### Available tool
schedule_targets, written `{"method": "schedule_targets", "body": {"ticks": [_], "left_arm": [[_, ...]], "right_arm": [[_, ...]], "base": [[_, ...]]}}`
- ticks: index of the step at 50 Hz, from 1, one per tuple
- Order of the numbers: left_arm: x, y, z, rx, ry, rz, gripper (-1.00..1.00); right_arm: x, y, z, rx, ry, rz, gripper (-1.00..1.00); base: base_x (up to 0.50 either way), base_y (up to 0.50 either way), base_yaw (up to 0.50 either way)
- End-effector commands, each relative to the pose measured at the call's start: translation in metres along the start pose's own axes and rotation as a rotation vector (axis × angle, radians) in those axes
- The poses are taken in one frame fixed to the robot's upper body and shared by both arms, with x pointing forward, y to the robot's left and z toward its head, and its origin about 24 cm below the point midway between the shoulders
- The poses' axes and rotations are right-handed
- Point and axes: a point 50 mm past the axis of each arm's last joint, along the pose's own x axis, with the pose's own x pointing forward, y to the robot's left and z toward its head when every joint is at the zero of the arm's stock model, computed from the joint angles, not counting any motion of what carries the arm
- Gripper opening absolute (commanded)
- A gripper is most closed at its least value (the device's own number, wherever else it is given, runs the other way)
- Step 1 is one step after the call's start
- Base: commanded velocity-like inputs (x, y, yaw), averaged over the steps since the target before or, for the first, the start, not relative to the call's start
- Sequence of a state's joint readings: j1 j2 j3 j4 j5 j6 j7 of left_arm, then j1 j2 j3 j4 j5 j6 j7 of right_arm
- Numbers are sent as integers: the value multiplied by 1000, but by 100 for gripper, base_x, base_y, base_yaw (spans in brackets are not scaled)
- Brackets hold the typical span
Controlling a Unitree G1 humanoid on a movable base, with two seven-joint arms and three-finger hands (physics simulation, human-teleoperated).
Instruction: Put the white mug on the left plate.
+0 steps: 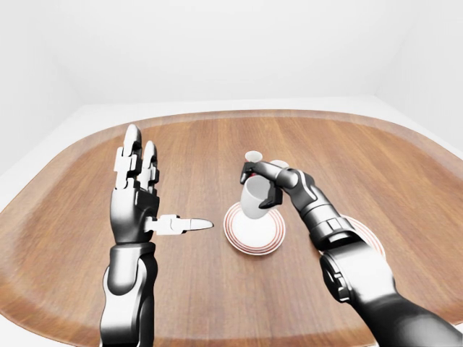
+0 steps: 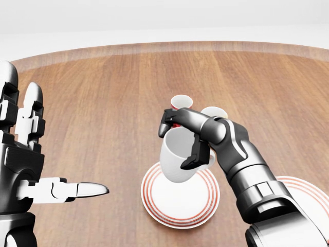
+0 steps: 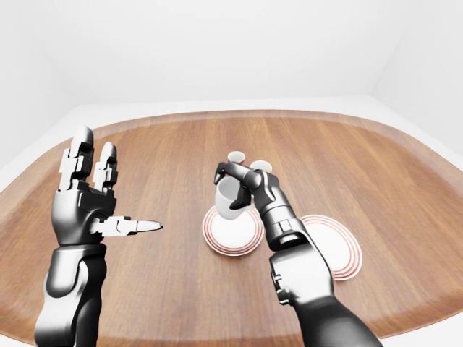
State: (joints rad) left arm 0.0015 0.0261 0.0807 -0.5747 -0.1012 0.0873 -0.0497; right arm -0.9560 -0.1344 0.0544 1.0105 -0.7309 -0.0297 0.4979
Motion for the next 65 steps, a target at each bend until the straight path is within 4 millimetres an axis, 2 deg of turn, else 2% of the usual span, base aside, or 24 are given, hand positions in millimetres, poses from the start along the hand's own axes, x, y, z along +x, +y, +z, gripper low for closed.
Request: {"method": "schedule_targets", "body": {"ticks": [1, 11, 19, 65], "left_arm": [[0, 0, 0, -3, 1, 0, 100], [-1, -1, -2, -3, 9, -3, 100], [-1, -1, -2, -4, 11, -3, 100], [-1, -1, -1, -4, 8, -1, 100]], "right_arm": [[8, 11, -9, -35, 68, 42, -100], [11, 33, -22, -63, 120, 83, -100], [13, 39, -23, -69, 127, 89, -100], [13, 50, -32, -52, 146, 62, -100]], "base": [[0, 0, 0], [0, 0, 0], [0, 0, 0], [0, 0, 0]]}}
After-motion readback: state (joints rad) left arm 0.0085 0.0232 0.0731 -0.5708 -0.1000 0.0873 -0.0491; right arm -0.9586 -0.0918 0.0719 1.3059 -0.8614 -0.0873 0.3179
